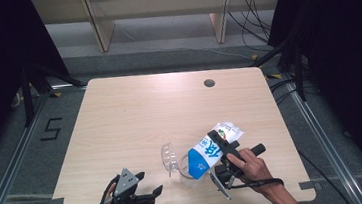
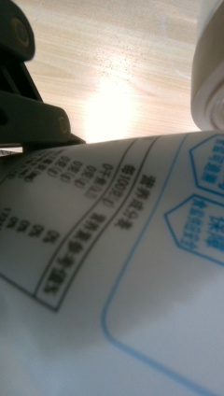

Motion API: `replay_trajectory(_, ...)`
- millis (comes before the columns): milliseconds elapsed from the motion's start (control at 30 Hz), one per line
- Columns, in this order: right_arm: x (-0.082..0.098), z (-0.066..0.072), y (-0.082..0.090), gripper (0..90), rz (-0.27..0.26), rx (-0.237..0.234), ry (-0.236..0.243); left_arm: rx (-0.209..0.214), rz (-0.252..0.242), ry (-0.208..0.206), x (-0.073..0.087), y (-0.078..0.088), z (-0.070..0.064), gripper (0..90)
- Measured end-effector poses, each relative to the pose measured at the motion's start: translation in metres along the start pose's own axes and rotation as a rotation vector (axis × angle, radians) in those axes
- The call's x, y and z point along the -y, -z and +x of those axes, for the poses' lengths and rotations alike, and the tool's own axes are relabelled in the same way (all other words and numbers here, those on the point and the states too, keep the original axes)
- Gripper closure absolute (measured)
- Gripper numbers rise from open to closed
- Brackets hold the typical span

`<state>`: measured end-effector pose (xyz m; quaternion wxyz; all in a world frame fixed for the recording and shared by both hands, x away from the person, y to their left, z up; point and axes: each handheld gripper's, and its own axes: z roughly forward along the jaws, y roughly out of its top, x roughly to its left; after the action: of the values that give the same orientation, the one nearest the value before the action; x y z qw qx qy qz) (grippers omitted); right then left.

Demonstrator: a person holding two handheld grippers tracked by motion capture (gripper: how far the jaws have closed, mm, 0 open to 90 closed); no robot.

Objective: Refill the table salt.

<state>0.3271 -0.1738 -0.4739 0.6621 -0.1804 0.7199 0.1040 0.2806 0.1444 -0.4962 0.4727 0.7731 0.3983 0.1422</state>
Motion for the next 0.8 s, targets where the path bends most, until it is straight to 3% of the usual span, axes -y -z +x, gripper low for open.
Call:
replay_trajectory(67, -0.0004, -0.0036, -0.0012, 50.0, -0.016, 0.01, 0.047, 0.0, -0.003, 0.003, 0.0, -0.0001, -0.0001, 21.7)
replay_trajectory(133, -0.0006, -0.0019, -0.0006, 50.1, -0.005, 0.013, 0.026, -0.002, -0.004, 0.005, 0.0, 0.0, 0.0, 21.7)
replay_trajectory(267, 0.0007, -0.0037, -0.0006, 50.3, -0.007, 0.013, 0.05, 0.001, -0.001, 0.0, -0.0001, 0.0, -0.0001, 21.7)
replay_trajectory(800, 0.0011, -0.0017, -0.0005, 50.7, 0.004, 0.023, 0.037, -0.006, -0.002, 0.002, -0.0001, -0.0003, -0.0009, 21.7)
